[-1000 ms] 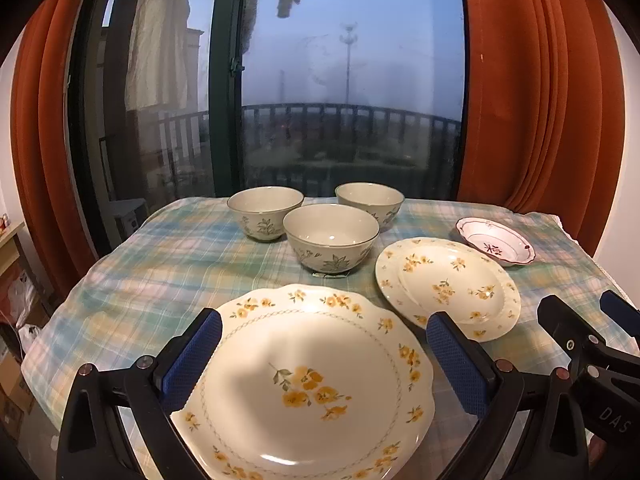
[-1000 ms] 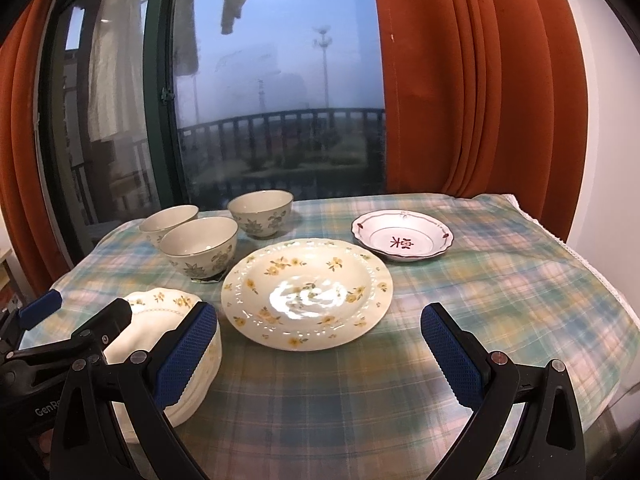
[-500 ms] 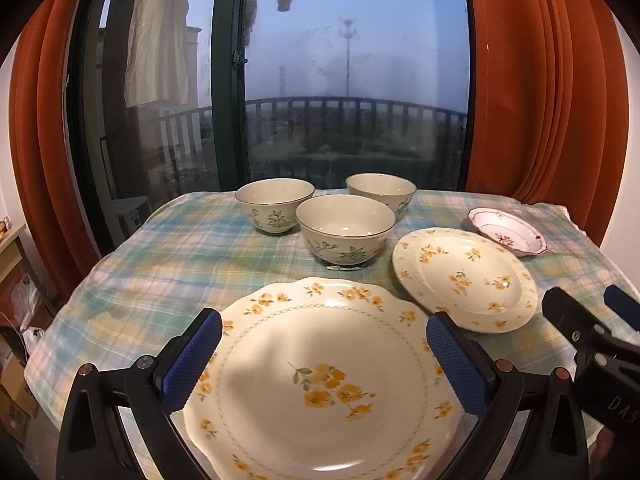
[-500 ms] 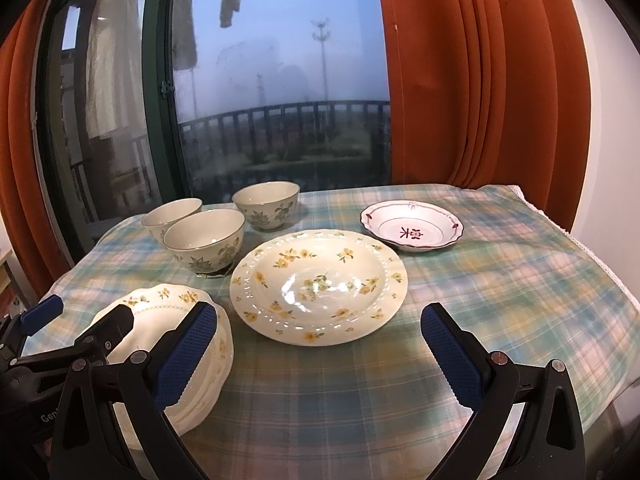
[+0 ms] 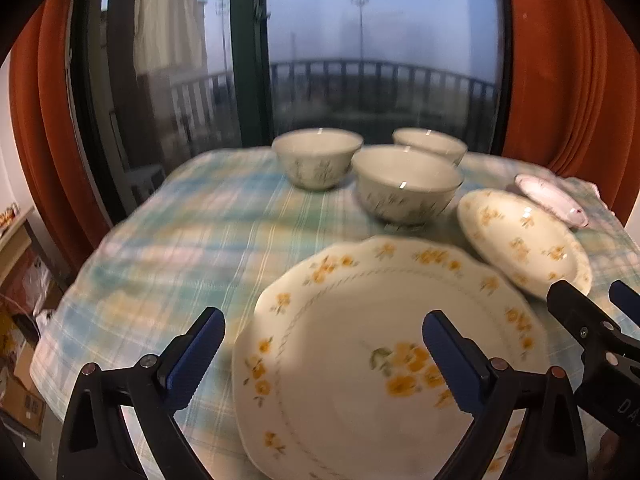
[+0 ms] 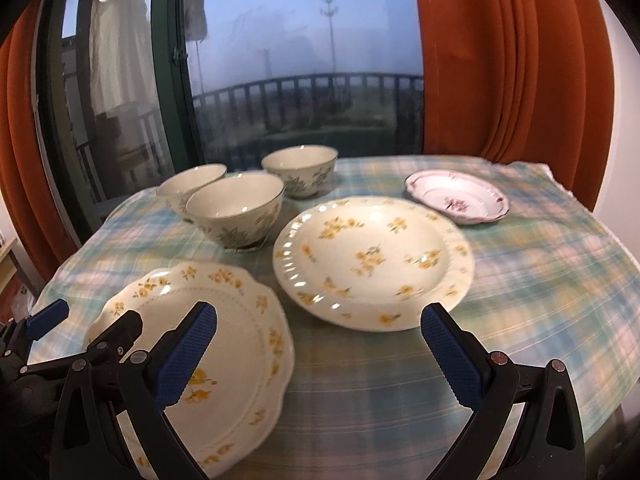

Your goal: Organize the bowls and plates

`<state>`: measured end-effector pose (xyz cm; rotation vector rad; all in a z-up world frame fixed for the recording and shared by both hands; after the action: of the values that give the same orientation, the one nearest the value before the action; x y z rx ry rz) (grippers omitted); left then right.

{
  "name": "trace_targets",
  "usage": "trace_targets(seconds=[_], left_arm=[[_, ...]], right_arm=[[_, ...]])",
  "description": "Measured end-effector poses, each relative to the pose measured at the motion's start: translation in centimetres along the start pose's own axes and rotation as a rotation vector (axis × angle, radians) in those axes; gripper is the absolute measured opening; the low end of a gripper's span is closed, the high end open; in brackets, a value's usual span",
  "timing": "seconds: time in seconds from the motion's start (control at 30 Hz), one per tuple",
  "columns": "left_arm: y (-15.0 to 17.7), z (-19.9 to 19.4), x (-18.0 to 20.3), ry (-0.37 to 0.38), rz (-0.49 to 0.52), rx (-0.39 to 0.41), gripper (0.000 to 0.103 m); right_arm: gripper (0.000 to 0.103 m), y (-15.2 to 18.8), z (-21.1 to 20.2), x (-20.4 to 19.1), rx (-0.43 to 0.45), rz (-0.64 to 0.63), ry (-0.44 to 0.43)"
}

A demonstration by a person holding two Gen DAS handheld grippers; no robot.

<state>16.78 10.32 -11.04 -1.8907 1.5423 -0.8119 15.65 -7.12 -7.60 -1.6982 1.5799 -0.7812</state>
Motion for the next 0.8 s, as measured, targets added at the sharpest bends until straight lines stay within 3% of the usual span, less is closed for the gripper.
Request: trace_targets(seconds=[0.13,0.3,0.7,0.8], left_arm=[[0.7,1.3,-0.8,-0.001,0.004,-0.05,0.094],[1.6,2.9,-1.2,0.021,0.007,-0.122,0.08],[1.9,3.8,-1.2,0.021,0.05,-0.159,0.074],[1.9,3.8,-1.2,0.023,0.06,-0.165,0.074]], right_arm=[[0.103,0.8,1.4,-1.4,-0.048,0.001,-0.017],[0.097,1.5,3.1,-2.9,-0.114,-0.019,-0.027],[0.067,3.7,6.4,-5.1,-0.266,-0.055,-0.058],[0.067,3.7,6.5,-5.3,-0.269,-0.051,-0.048]])
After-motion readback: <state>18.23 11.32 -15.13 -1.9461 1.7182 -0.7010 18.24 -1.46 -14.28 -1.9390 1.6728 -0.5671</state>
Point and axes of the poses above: each gripper's, at about its wrist camera, not at the fingertips, and z roughly the way its jaws point, x to its right, y to its underside, the point moved 8 cm from there along z, roughly the way its jaws point, and after that the axes turned 8 degrees about -z, right-handed, at the moved point
